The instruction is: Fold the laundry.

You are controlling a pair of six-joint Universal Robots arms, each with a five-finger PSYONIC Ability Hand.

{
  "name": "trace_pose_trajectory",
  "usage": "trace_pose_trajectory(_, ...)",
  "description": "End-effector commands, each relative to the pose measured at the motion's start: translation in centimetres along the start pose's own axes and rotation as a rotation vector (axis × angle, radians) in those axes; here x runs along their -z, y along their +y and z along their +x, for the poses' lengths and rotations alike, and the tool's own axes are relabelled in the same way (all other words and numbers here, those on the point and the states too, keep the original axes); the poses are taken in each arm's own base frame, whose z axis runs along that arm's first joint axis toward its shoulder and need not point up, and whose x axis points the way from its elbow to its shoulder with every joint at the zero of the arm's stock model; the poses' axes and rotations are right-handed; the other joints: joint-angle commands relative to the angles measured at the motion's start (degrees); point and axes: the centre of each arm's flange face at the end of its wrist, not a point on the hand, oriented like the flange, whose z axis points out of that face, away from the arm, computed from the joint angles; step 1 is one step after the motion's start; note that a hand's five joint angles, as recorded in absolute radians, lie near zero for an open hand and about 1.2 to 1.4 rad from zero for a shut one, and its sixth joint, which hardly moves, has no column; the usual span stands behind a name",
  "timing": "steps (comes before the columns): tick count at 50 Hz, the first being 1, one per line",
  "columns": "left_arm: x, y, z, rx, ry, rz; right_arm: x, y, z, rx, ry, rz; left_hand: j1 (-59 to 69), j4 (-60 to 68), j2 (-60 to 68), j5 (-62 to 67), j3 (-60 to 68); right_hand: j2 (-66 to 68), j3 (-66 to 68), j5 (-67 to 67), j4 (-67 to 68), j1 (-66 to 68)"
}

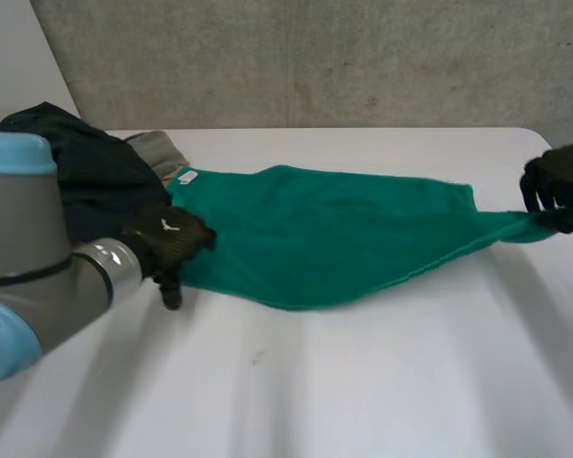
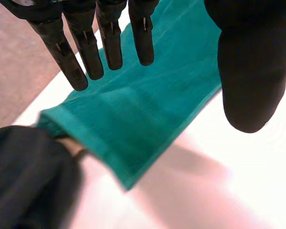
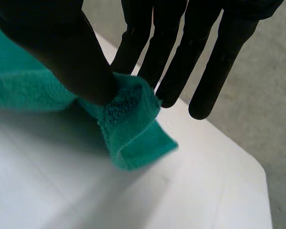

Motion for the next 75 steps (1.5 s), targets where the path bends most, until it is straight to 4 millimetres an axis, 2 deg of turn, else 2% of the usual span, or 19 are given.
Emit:
trace_pose_trajectory(1, -0.8, 0.0, 2.3, 0.174, -0.026, 0.021, 1.2, -3.9, -2.7, -0.087, -0.053, 0.119, -1.7, -0.8, -1.4, -0.8, -1.5, 12.8, 12.5, 13.1, 11.9, 16.3)
trace_pose_trajectory(7, -0.1, -1.4, 5.5, 0.268, -0.008, 0.065, 2.7, -8.0, -5.4, -0.214, -0.128, 0.246, -6.3, -5.4, -6.0, -5.3, -6.0, 12.8, 12.5, 13.1, 11.9, 16.3)
trace_pose_trajectory(8, 0.2, -1.9, 6.8, 0.274, 0.006, 0.086, 3.1, -9.1, -6.2, -0.24, -0.147, 0.282, -8.4, -7.5, -8.1, -7.5, -8.2, 12.8, 12.5, 13.1, 11.9, 16.3)
trace_pose_trajectory(11, 0.5, -2.8, 8.8, 0.277, 0.011, 0.133, 4.1, -11.5, -7.1, -0.308, -0.162, 0.36, -10.8, -9.9, -10.5, -9.9, -10.6, 12.8, 12.5, 13.1, 11.9, 16.3)
trace_pose_trajectory(18, -0.3, -4.4, 10.9, 0.318, -0.076, 0.191, 6.6, -16.8, -7.8, -0.459, -0.159, 0.556, -12.8, -11.9, -12.5, -11.9, -12.6, 12.8, 12.5, 13.1, 11.9, 16.3)
trace_pose_trajectory(24, -1.9, -4.2, 11.1, 0.399, -0.169, 0.156, 8.4, -19.6, -8.0, -0.544, -0.174, 0.652, -13.7, -12.8, -13.4, -12.8, -13.5, 12.8, 12.5, 13.1, 11.9, 16.3)
trace_pose_trajectory(27, -2.7, -3.8, 10.2, 0.463, -0.25, 0.131, 9.1, -20.5, -8.3, -0.568, -0.189, 0.68, -13.7, -12.8, -13.4, -12.8, -13.5, 12.8, 12.5, 13.1, 11.9, 16.3)
trace_pose_trajectory(31, -4.0, -3.2, 7.3, 0.571, -0.404, 0.122, 9.9, -20.8, -8.4, -0.582, -0.195, 0.695, -13.0, -12.1, -12.7, -12.1, -12.8, 12.8, 12.5, 13.1, 11.9, 16.3)
trace_pose_trajectory(37, -5.9, -2.0, 3.9, 0.642, -0.519, 0.12, 10.3, -20.3, -7.8, -0.594, -0.174, 0.695, -0.1, 0.8, 0.2, 0.9, 0.2, 12.8, 12.5, 13.1, 11.9, 16.3)
trace_pose_trajectory(42, -7.6, 0.1, 0.8, 0.629, -0.544, 0.068, 10.0, -19.8, -6.2, -0.587, -0.119, 0.712, 11.9, 12.8, 12.2, 12.8, 12.1, 12.8, 12.5, 13.1, 11.9, 16.3)
trace_pose_trajectory(48, -7.7, 1.6, -1.3, 0.597, -0.547, 0.035, 8.9, -19.0, -3.5, -0.573, -0.046, 0.716, 19.8, 20.7, 20.1, 20.7, 20.0, 12.8, 12.5, 13.1, 11.9, 16.3)
trace_pose_trajectory(50, -7.8, 2.0, -2.2, 0.586, -0.531, 0.042, 8.4, -18.4, -2.8, -0.569, -0.041, 0.697, 33.8, 34.7, 34.1, 34.8, 34.1, 12.8, 12.5, 13.1, 11.9, 16.3)
trace_pose_trajectory(52, -7.9, 2.3, -2.9, 0.575, -0.514, 0.047, 8.1, -18.0, -2.7, -0.565, -0.046, 0.685, 56.2, 57.1, 56.5, 57.1, 56.4, 12.8, 12.5, 13.1, 11.9, 16.3)
trace_pose_trajectory(55, -7.7, 2.6, -4.4, 0.552, -0.473, 0.069, 7.6, -17.3, -2.5, -0.566, -0.044, 0.663, 56.3, 57.2, 56.6, 57.2, 56.5, 12.8, 12.5, 13.1, 11.9, 16.3)
trace_pose_trajectory(59, -6.4, 1.9, -6.6, 0.504, -0.427, 0.12, 7.2, -16.7, -1.8, -0.549, -0.024, 0.653, 56.3, 57.2, 56.6, 57.2, 56.5, 12.8, 12.5, 13.1, 11.9, 16.3)
trace_pose_trajectory(63, -3.5, -0.3, -9.2, 0.426, -0.407, 0.199, 6.2, -15.6, -0.2, -0.489, 0.019, 0.629, 56.3, 57.2, 56.6, 57.2, 56.5, 12.8, 12.5, 13.1, 11.9, 16.3)
trace_pose_trajectory(68, 2.2, -4.1, -12.3, 0.302, -0.434, 0.287, 5.4, -14.0, 1.9, -0.357, 0.075, 0.569, 56.3, 57.2, 56.6, 57.2, 56.5, 12.8, 12.5, 13.1, 11.9, 16.3)
trace_pose_trajectory(72, 7.1, -6.9, -12.3, 0.208, -0.391, 0.315, 4.6, -12.2, 3.9, -0.242, 0.142, 0.487, 56.3, 57.2, 56.6, 57.2, 56.5, 12.8, 12.5, 13.1, 11.9, 16.3)
trace_pose_trajectory(75, 9.0, -8.0, -11.7, 0.162, -0.352, 0.319, 4.1, -11.3, 4.5, -0.169, 0.171, 0.436, 56.3, 57.2, 56.6, 57.2, 56.5, 12.8, 12.5, 13.1, 11.9, 16.3)
